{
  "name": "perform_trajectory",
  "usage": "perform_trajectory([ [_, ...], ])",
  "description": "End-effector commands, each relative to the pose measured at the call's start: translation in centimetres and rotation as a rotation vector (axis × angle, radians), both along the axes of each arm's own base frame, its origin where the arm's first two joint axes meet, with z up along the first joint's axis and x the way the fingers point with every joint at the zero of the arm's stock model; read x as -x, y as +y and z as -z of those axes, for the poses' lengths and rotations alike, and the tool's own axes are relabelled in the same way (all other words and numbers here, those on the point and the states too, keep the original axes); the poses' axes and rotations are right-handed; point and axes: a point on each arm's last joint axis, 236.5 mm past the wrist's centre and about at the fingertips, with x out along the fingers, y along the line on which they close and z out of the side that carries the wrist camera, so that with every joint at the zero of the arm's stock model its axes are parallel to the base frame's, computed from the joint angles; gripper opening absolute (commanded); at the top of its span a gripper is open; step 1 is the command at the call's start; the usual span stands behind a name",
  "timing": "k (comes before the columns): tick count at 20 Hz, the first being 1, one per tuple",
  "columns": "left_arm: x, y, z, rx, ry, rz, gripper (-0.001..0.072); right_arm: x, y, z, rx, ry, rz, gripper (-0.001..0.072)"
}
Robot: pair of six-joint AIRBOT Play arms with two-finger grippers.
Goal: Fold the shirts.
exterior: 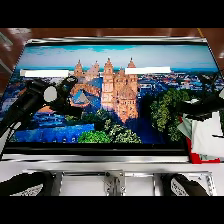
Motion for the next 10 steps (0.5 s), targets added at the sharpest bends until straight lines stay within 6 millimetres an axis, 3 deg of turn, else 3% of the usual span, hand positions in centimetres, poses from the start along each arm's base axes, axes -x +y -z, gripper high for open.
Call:
perform_trajectory([
  [1,-0.74,-0.51,0.15,0.001,-0.028,0.008,0.0668,0.22,1.18,0.31,-0.01,0.023,-0.03,0.0692],
  [10,-1.01,-0.67,0.15,0.007,-0.039,0.008,0.0669,0.23,1.14,0.32,-0.009,0.023,-0.029,0.0692],
])
